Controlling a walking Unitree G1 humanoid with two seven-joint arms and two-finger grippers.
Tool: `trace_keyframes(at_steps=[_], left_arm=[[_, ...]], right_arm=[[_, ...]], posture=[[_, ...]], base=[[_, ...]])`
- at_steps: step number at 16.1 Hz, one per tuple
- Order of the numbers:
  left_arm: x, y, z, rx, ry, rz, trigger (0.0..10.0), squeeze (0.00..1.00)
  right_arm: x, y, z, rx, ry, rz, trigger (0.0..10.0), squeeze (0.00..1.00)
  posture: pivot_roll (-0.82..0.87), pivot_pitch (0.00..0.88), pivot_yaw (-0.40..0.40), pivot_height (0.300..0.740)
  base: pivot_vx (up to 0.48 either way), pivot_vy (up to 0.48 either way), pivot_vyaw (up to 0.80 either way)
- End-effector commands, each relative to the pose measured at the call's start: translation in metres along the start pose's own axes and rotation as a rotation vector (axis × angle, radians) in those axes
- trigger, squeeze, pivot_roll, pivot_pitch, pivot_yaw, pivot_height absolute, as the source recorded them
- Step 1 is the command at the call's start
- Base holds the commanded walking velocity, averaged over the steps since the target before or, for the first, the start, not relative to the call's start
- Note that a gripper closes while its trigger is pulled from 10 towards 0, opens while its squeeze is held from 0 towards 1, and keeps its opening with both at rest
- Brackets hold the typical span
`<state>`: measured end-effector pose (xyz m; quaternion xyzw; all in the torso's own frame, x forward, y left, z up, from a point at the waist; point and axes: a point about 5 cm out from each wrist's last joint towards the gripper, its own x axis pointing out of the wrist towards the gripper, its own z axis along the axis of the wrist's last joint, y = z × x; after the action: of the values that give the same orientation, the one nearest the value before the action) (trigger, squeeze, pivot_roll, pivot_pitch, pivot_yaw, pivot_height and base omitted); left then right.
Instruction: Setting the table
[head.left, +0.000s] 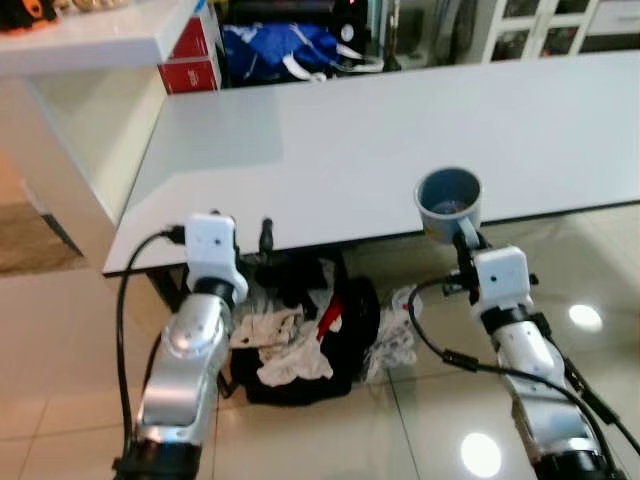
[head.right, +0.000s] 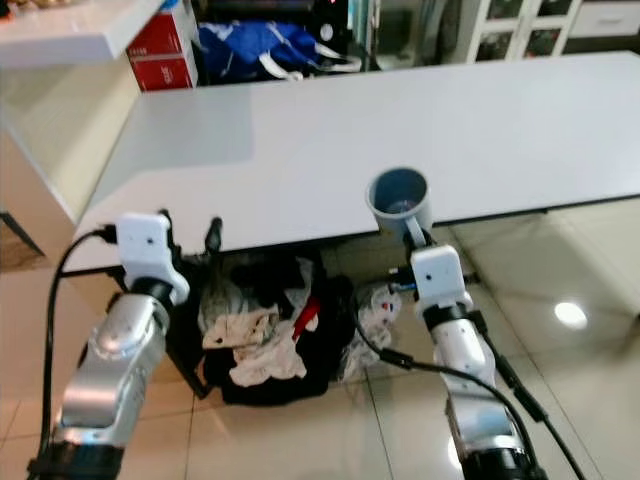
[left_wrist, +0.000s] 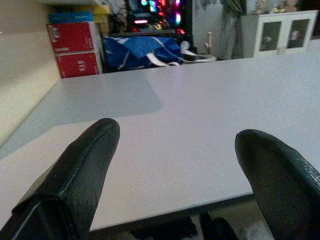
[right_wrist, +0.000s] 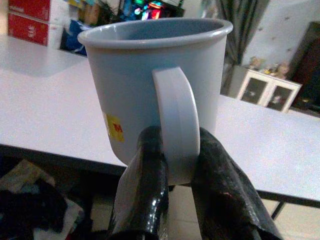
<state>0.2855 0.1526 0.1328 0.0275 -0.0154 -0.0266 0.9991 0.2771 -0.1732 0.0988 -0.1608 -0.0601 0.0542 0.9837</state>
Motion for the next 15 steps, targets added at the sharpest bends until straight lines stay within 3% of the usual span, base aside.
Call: trace_keyframes(at_steps=[1, 15], left_arm=[[0.0011, 0.0032, -0.002, 0.009, 0.016, 0.022, 10.0, 0.0], [0.0032, 0.0012, 0.001, 0.004, 0.0, 0.009, 10.0, 0.0]], right_arm=[[0.0009, 0.0016, 0.0056, -0.006, -0.028, 0.012, 0.0, 0.0], [0.0031, 0.0032, 0.0067, -0.009, -0.037, 0.018, 0.0, 0.0]], posture=[[-0.09, 0.0, 0.069, 0.74], [-0.08, 0.0, 0.07, 0.74]], base=[[0.315, -0.36, 0.0], [0.317, -0.356, 0.0]])
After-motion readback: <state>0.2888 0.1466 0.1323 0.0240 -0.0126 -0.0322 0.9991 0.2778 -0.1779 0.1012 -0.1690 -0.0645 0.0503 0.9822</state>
